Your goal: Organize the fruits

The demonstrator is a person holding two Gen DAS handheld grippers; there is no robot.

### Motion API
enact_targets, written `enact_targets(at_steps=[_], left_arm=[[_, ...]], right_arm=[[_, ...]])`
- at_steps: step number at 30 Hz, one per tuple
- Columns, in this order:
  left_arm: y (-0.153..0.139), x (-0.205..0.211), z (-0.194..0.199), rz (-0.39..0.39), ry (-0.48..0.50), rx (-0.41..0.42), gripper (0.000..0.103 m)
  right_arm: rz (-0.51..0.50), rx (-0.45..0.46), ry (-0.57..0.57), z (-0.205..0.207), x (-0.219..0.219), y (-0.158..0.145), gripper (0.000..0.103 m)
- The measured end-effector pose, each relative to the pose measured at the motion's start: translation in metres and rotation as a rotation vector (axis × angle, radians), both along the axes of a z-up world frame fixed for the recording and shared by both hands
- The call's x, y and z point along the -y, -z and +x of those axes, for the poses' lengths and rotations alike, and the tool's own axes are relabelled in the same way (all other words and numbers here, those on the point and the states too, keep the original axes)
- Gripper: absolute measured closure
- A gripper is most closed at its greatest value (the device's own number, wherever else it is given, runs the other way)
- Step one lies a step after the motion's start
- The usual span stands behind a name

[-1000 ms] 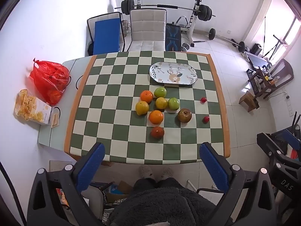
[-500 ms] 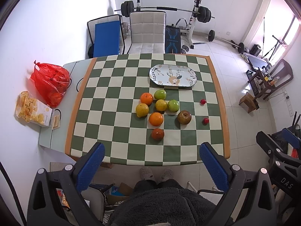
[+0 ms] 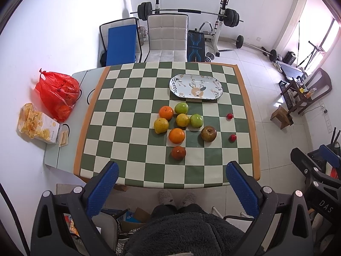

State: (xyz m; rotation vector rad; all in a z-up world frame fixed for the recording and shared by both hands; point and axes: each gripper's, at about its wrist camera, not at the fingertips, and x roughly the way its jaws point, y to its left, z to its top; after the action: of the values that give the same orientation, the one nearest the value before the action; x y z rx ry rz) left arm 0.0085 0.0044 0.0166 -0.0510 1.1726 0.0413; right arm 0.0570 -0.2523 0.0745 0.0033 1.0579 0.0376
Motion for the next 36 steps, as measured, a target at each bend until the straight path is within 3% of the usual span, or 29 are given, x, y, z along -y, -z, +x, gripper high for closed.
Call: enact_targets(at_steps=[36], left_arm=[[0.0,0.001,-0.003,0.001,-0.001,0.014,0.0]], right_arm=[[0.004,0.014,0.003,0.002,-0.005,-0.011,0.0]])
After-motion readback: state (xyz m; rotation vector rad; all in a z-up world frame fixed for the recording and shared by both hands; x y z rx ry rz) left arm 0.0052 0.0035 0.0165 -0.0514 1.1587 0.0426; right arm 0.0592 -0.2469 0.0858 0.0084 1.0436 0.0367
